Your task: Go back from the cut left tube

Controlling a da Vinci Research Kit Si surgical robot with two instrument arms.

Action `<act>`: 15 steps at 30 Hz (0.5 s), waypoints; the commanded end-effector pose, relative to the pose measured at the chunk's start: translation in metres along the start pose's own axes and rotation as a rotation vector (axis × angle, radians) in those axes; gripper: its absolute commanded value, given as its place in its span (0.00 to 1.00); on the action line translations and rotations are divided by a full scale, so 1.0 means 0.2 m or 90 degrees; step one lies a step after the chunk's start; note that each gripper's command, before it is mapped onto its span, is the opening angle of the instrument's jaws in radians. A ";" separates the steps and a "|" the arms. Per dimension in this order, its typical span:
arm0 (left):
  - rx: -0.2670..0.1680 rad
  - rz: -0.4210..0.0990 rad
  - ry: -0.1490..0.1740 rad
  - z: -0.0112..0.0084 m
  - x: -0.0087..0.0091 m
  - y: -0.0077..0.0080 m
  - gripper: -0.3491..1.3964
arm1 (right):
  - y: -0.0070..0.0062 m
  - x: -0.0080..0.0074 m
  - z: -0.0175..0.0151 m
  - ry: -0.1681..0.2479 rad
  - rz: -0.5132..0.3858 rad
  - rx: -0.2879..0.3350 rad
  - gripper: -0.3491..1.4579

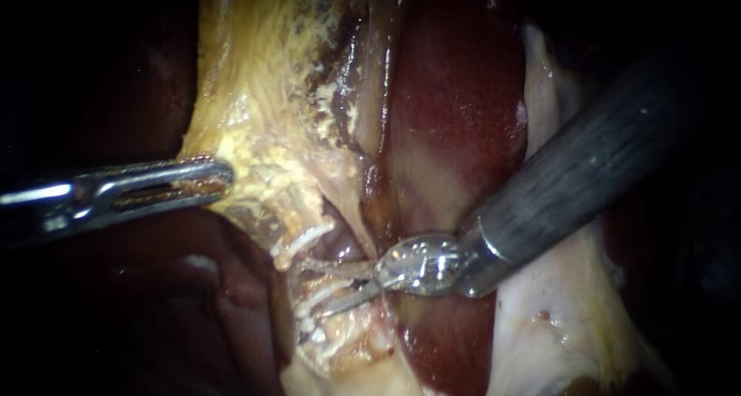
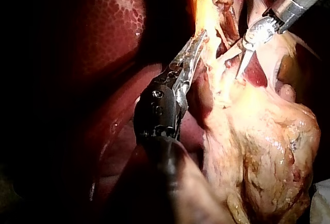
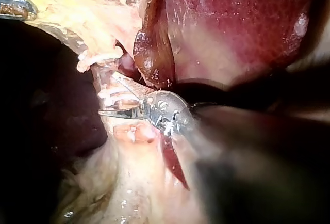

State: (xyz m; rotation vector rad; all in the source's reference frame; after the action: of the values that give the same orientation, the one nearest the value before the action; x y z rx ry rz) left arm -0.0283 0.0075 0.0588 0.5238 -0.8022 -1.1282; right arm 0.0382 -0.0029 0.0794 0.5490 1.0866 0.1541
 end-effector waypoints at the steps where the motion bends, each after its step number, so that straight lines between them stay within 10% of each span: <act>1: 0.001 0.000 0.001 0.000 0.000 0.000 0.00 | 0.000 0.001 -0.002 0.004 -0.015 -0.007 0.98; 15: 0.000 0.001 0.000 0.001 0.000 0.005 0.00 | 0.009 0.017 -0.071 0.002 -0.117 -0.089 0.98</act>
State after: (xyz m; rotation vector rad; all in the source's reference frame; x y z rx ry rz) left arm -0.0277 0.0078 0.0597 0.5227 -0.8017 -1.1265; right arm 0.0271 0.0053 0.0721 0.3124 1.1178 0.0714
